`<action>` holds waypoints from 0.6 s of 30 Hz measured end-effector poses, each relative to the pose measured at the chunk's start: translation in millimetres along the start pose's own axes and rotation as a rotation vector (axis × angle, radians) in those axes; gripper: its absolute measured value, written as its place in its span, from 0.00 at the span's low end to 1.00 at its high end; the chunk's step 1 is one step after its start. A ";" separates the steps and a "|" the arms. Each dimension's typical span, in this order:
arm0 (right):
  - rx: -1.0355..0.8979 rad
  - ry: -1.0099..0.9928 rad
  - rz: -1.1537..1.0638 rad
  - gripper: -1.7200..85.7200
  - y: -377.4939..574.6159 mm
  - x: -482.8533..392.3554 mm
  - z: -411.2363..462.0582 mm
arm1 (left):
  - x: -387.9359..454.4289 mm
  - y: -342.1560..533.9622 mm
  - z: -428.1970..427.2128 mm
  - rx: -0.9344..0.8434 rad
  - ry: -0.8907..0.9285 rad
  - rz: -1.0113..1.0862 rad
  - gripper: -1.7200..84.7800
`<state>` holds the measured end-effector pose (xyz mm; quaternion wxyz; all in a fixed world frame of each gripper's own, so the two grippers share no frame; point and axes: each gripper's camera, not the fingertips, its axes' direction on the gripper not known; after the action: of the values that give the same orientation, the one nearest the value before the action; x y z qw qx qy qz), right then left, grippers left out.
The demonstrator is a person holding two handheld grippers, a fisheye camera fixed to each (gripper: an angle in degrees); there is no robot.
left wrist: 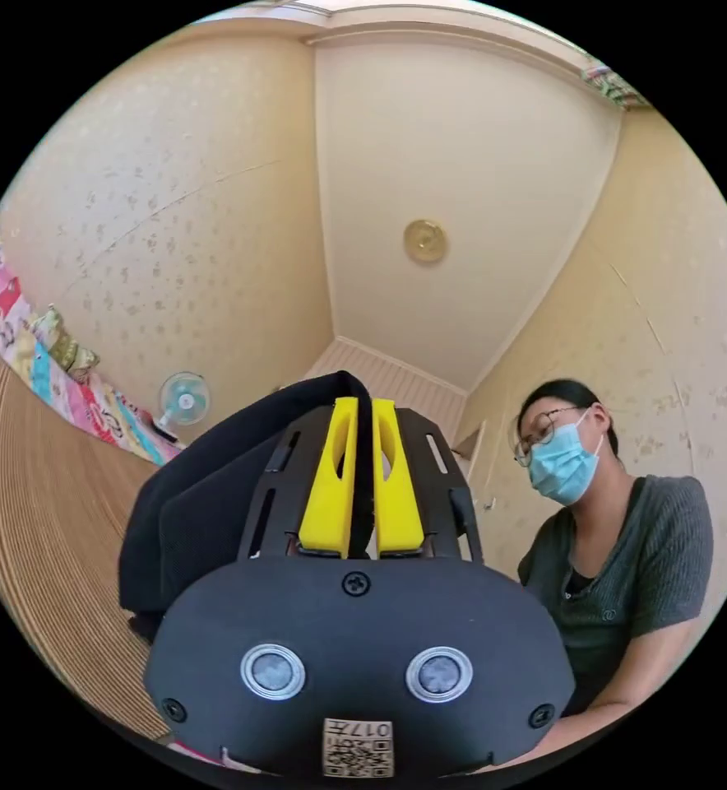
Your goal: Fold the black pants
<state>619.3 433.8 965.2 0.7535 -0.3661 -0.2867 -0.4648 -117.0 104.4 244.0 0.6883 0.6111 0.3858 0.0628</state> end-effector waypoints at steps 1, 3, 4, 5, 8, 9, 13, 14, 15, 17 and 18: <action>0.005 -0.010 0.007 0.03 -2.1 4.0 -1.6 | -9.9 5.2 -0.7 -0.034 -0.091 -0.032 0.06; 0.003 -0.024 0.014 0.02 -5.9 9.5 -2.8 | -46.1 33.5 6.6 -0.276 -0.506 -0.143 0.06; 0.000 -0.029 0.015 0.02 -8.4 12.2 -3.5 | -54.5 42.7 9.9 -0.346 -0.603 -0.166 0.06; -0.002 -0.031 0.012 0.02 -10.9 14.4 -4.4 | -71.2 64.5 15.3 -0.478 -0.772 -0.208 0.07; -0.012 -0.038 0.015 0.03 -18.2 21.6 -6.1 | -85.1 110.0 8.2 -0.538 -0.847 -0.214 0.07; -0.012 -0.039 0.016 0.03 -19.7 23.1 -6.7 | -85.4 121.4 1.2 -0.529 -0.861 -0.217 0.07; -0.012 -0.046 0.010 0.03 -29.6 32.5 -11.6 | -76.4 140.8 -19.8 -0.472 -1.003 -0.245 0.09; -0.014 -0.049 0.009 0.03 -32.5 35.6 -12.9 | -66.1 145.1 -23.2 -0.428 -1.042 -0.221 0.08; -0.014 -0.051 0.009 0.03 -33.8 37.1 -13.9 | -53.9 148.6 -22.0 -0.390 -1.070 -0.188 0.09; -0.008 -0.054 0.007 0.03 -38.8 43.2 -18.7 | -36.1 154.7 -6.6 -0.380 -1.060 -0.109 0.10; -0.007 -0.055 0.006 0.03 -40.1 44.8 -19.9 | -27.7 160.1 14.9 -0.420 -1.011 -0.039 0.11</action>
<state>602.7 383.5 1000.0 0.7454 -0.3822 -0.3047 -0.4533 -65.6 116.4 398.3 0.8962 0.4074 -0.0025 -0.1758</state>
